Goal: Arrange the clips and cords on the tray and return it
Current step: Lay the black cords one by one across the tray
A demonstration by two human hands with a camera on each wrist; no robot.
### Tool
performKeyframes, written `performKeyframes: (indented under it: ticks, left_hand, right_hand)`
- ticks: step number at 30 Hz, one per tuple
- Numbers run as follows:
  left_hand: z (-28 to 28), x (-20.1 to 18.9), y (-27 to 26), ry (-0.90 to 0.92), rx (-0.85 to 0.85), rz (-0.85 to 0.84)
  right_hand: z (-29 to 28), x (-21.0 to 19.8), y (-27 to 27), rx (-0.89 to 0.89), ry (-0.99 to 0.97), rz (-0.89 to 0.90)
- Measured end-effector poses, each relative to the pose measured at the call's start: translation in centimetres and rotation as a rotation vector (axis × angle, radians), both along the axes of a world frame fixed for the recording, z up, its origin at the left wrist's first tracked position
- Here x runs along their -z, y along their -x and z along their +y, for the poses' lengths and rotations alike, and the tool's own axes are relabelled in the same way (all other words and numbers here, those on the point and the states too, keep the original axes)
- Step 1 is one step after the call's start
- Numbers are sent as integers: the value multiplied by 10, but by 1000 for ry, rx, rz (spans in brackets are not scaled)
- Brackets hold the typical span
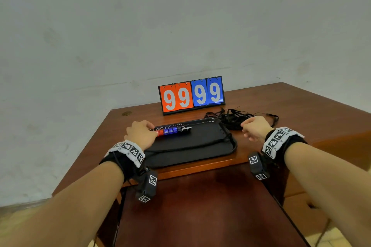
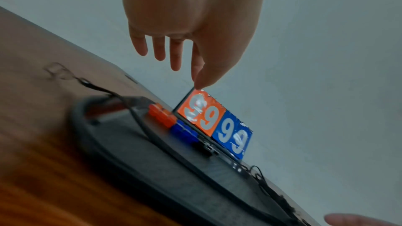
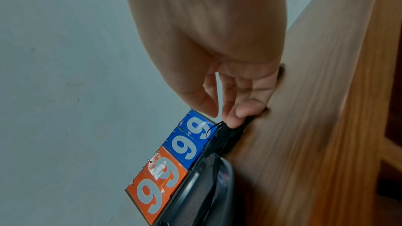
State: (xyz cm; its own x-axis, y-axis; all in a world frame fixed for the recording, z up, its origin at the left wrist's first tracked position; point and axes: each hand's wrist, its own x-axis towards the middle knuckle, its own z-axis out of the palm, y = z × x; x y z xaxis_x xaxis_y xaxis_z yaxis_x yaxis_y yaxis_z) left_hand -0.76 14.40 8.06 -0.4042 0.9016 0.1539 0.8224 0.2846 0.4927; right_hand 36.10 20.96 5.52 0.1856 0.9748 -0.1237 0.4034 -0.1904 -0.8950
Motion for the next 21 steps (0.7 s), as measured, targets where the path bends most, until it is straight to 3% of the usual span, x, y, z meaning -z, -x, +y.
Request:
performKeyframes:
  ticks: [10, 21]
  left_hand:
    - [50, -2, -128, 39, 324, -62]
    - [103, 2, -251, 54, 521, -4]
  right_hand:
    - [-6, -11, -86, -6, -56, -250]
    - [20, -11, -155, -55, -22, -555]
